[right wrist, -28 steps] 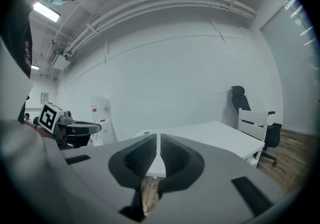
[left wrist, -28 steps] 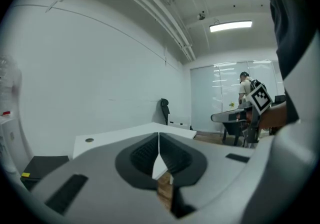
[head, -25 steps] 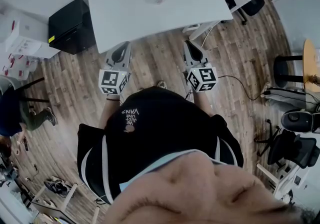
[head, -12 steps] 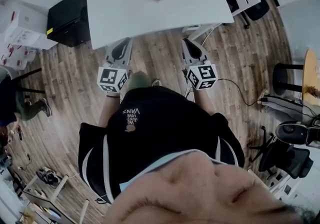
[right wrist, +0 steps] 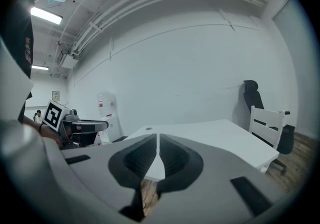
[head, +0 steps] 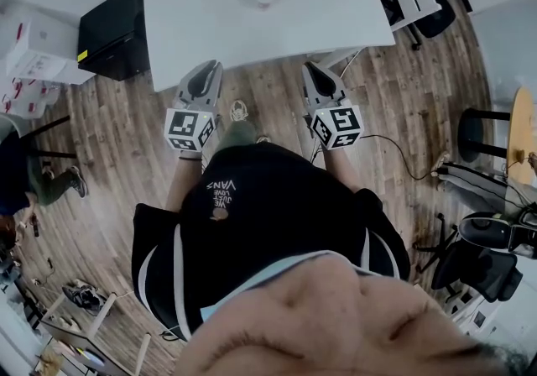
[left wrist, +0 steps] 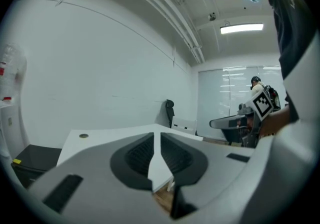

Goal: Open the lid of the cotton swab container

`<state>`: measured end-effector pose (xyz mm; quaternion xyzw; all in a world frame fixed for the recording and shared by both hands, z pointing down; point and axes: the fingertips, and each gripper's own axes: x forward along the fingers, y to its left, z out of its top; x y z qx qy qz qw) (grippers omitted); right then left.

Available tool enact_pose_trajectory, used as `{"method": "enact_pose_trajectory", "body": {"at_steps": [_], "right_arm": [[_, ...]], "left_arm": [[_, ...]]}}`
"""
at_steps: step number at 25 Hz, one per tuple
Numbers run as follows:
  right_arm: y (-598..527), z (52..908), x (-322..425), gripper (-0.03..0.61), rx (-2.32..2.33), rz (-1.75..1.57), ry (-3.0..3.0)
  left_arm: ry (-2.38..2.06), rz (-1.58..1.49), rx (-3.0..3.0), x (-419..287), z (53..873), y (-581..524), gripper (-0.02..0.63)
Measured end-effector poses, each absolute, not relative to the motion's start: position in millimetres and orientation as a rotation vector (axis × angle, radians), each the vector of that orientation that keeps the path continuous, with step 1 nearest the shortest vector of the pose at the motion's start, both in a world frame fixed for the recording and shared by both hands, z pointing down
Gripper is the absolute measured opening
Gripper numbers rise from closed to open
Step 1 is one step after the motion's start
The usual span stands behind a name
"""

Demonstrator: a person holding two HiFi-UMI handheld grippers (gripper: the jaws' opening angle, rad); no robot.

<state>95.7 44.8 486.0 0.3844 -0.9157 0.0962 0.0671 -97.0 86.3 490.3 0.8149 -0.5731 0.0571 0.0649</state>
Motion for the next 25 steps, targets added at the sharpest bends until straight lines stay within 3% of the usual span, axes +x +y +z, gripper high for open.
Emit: {"method": "enact_pose_trajectory", "body": {"at_steps": [25], "right_arm": [[-77, 490, 33, 0.014, 1.393, 0.315, -2.671]], "left_arm": [[-1.429, 0.277, 2.647, -135, 510, -66, 0.021]]}}
